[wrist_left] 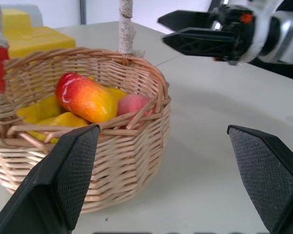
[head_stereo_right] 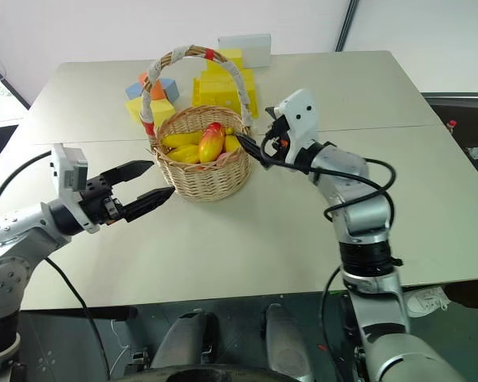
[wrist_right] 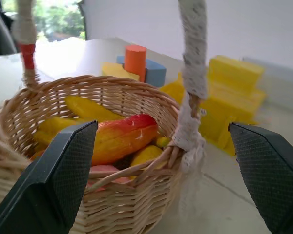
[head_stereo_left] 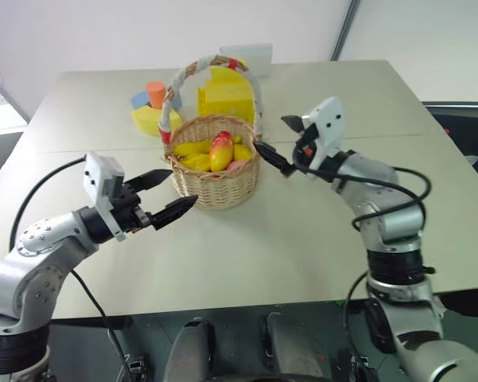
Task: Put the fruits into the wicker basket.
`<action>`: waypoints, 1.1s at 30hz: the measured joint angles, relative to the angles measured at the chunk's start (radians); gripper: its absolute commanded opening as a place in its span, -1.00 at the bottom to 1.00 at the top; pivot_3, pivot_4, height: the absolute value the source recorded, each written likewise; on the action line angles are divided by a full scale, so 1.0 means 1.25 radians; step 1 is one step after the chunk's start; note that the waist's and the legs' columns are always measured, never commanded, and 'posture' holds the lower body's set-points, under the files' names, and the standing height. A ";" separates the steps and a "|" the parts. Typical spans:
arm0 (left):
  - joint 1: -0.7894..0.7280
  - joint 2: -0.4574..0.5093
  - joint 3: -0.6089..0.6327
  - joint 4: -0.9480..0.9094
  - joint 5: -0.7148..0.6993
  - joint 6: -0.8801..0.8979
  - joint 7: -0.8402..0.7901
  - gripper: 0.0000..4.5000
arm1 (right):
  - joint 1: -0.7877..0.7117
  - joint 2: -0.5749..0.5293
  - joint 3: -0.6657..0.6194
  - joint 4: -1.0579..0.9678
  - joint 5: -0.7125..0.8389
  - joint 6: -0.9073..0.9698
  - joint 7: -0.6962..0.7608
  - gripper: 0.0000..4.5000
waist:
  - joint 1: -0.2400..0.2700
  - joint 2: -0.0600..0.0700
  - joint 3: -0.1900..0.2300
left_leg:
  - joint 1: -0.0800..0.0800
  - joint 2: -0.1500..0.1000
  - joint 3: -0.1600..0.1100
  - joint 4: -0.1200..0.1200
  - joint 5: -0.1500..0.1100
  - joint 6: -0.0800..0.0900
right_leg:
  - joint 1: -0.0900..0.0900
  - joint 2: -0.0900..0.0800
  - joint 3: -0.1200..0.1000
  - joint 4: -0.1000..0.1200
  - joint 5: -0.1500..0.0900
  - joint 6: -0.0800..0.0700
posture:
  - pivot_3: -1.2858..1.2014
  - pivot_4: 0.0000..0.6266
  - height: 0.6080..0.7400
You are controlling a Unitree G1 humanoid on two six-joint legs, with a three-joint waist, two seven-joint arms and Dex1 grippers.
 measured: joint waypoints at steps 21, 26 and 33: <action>0.011 -0.024 -0.019 -0.033 -0.007 -0.003 0.042 1.00 | -0.091 0.050 -0.053 0.232 0.021 -0.132 -0.089 -0.98 | 0.004 0.000 0.000 | -0.002 -0.001 0.000 0.000 0.000 0.000 | -0.002 -0.001 0.000 0.000 0.000 0.000 | 0.03 -0.52 1.00; -0.002 -0.026 -0.026 -0.031 -0.007 -0.003 0.044 1.00 | -0.056 -0.023 -0.120 0.123 0.043 -0.120 -0.120 -0.98 | 0.011 0.000 0.000 | -0.004 -0.002 0.000 0.000 0.000 0.000 | -0.003 -0.002 0.000 -0.001 0.000 0.000 | 0.03 -0.52 1.00; -0.043 -0.030 -0.056 0.000 -0.005 -0.003 0.027 1.00 | 0.016 -0.200 -0.270 0.083 0.033 -0.102 -0.194 -0.98 | 0.006 0.000 0.000 | -0.004 -0.002 0.001 0.000 0.000 0.000 | -0.003 -0.001 0.000 -0.002 0.000 0.000 | 0.03 -0.52 1.00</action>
